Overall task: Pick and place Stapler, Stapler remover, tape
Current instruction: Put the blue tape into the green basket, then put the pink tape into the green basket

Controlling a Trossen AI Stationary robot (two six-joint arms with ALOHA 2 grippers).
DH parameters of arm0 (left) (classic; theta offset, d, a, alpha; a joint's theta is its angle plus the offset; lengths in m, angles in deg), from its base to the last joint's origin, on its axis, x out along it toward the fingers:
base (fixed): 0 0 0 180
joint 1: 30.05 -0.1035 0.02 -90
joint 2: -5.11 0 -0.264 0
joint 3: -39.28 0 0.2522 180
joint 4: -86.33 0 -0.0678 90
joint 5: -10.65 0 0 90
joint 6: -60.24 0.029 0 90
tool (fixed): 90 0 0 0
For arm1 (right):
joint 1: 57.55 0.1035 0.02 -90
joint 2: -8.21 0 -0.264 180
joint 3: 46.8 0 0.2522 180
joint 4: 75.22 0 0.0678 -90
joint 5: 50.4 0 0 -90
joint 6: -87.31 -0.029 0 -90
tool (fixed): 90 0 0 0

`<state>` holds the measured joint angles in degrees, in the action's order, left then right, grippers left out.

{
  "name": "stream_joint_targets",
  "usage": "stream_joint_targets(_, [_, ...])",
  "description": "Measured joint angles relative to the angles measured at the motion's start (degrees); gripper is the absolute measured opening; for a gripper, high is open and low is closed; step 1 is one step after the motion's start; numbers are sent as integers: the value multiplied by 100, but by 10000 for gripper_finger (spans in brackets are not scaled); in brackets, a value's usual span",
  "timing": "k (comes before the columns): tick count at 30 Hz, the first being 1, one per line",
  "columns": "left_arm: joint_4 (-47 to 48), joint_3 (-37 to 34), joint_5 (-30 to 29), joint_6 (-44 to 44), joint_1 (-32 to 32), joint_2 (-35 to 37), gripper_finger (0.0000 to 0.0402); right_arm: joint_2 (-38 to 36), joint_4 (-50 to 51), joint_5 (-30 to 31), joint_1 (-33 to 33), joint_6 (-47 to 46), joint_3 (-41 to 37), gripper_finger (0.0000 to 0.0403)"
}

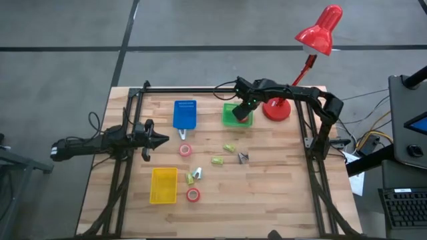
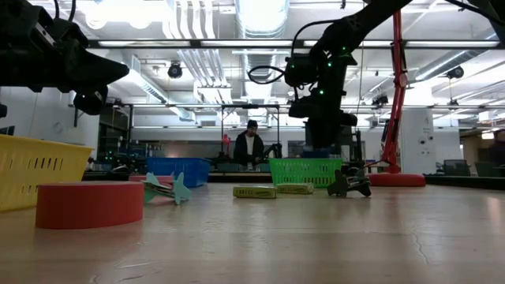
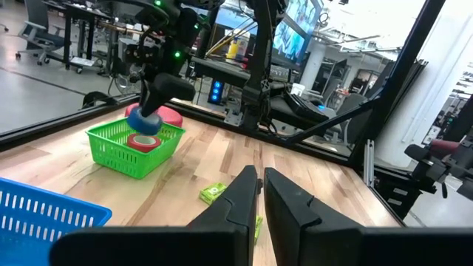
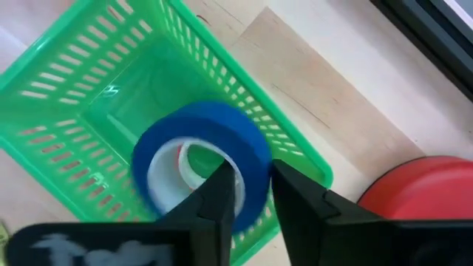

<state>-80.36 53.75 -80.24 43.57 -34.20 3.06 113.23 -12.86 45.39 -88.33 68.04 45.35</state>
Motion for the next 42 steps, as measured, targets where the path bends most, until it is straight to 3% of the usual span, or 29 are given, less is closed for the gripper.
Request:
stream_joint_targets(8, [0,0,0,1,1,0,30,-82,51,26,0,-2,-4,167])
stream_joint_targets(14, [0,0,0,1,2,0,30,-348,28,18,50,-9,-4,199])
stream_joint_targets(22, [1,0,1,1,-1,0,30,-763,-275,-803,383,-51,-4,204])
stream_joint_targets(36, [-109,-7,-142,15,-3,0,30,-859,-1049,-888,661,-304,-8,189])
stream_joint_targets(38, [-453,-9,-275,-313,-3,-2,30,-859,-1055,-889,658,-325,-9,187])
stream_joint_targets(42, [-1160,-9,-289,-2107,-3,0,30,-859,-1060,-893,664,-326,-9,187])
